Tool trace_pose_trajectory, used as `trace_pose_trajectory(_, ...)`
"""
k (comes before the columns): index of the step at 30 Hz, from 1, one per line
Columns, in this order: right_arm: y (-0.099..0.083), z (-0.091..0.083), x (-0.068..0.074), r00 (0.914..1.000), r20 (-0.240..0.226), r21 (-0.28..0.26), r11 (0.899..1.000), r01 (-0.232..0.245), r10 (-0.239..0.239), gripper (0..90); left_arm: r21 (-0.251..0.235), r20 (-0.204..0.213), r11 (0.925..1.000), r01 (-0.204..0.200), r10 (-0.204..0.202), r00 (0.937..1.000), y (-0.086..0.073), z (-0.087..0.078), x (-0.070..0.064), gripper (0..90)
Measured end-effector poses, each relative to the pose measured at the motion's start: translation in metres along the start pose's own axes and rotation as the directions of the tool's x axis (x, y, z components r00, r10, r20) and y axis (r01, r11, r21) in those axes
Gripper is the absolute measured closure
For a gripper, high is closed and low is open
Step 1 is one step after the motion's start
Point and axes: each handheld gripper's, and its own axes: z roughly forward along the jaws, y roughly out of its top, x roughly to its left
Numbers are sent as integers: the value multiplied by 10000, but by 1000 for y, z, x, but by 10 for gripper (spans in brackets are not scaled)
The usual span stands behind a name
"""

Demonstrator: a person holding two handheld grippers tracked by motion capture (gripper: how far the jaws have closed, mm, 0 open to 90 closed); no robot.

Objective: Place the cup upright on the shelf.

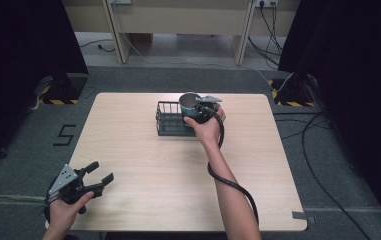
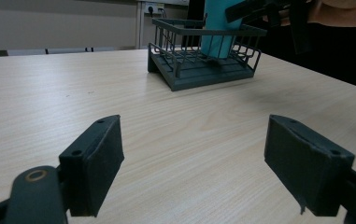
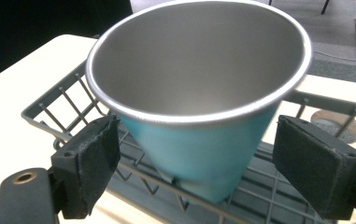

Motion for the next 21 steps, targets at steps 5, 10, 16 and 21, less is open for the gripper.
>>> trace_pose_trajectory(5,-4,-11,-2,10000,29,-73,10000,-5,5,160,-2,-10,10000,-2,2,10000,0,0,0,189)
trace_pose_trajectory(10,-6,-18,-3,10000,-5,-140,9999,7,-7,160,-6,-11,10000,-1,1,10000,0,0,0,189)
trace_pose_trajectory(16,-12,-29,-2,10000,-29,-148,9999,75,-76,159,-9,-21,10000,-2,2,10000,0,0,0,188)
trace_pose_trajectory(21,-18,-38,-3,9998,-42,-296,9994,171,-173,159,-13,-22,10000,-9,9,10000,0,0,0,189)
